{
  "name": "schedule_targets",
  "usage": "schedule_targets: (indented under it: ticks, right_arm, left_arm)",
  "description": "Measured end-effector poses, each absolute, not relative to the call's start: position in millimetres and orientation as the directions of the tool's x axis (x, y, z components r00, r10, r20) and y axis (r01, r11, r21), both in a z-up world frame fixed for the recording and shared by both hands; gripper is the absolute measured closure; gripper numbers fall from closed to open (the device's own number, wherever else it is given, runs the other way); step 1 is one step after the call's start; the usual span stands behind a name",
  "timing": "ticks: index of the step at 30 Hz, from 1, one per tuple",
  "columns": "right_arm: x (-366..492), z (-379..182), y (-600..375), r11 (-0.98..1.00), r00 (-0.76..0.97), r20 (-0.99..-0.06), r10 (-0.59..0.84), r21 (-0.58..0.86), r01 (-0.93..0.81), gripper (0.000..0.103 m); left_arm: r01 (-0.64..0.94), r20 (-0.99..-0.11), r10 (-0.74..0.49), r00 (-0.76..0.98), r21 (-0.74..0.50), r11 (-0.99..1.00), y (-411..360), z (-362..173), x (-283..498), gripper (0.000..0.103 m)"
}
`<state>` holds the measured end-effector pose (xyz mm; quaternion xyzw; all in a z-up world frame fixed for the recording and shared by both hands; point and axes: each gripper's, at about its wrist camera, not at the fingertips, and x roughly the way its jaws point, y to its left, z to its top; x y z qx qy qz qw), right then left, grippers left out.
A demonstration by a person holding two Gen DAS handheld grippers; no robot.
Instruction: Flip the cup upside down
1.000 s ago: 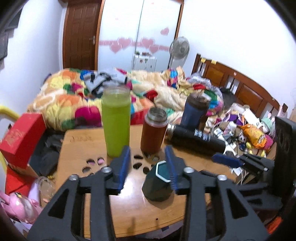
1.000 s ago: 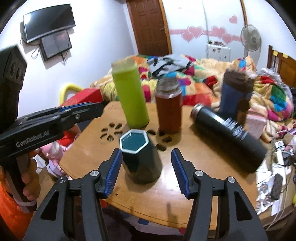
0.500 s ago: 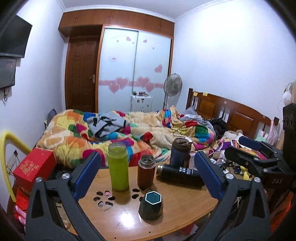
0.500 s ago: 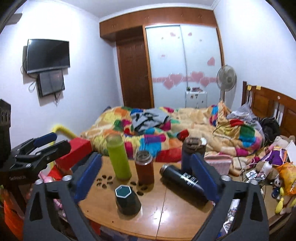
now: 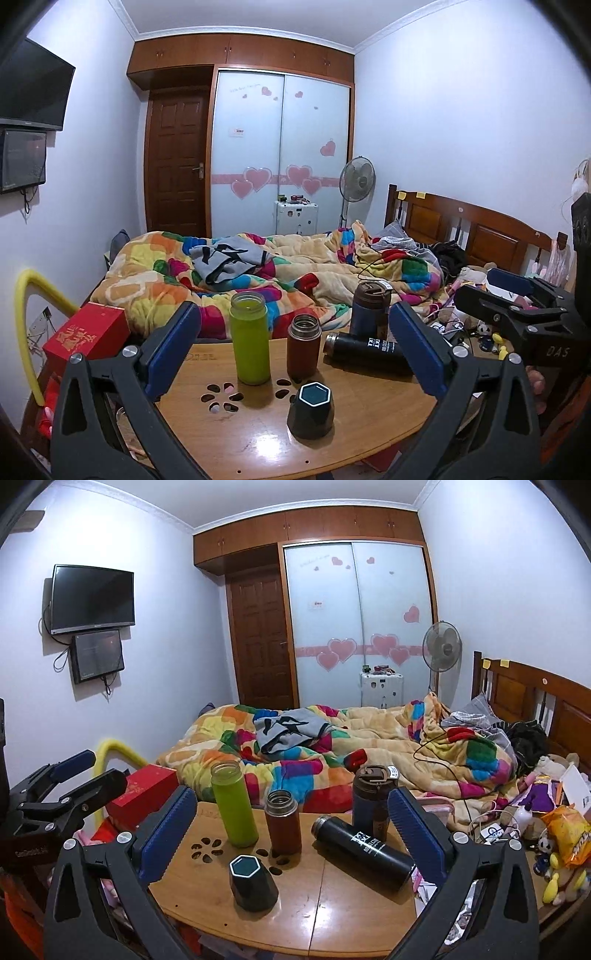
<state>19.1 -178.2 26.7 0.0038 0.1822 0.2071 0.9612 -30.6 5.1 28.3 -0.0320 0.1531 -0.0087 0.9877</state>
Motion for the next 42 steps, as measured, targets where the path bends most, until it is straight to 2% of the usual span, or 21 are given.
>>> schedule_targets:
  ticks: [42]
  right_arm:
    - [17.5,31.4,-180.8,0.912,0.851,-0.334,0.405,0.084,-0.401,0.0]
  left_arm:
    - [0.004,-0.296,-0.021,0.955,-0.057,0.998,-1.9,29.5,-30.7,0.0]
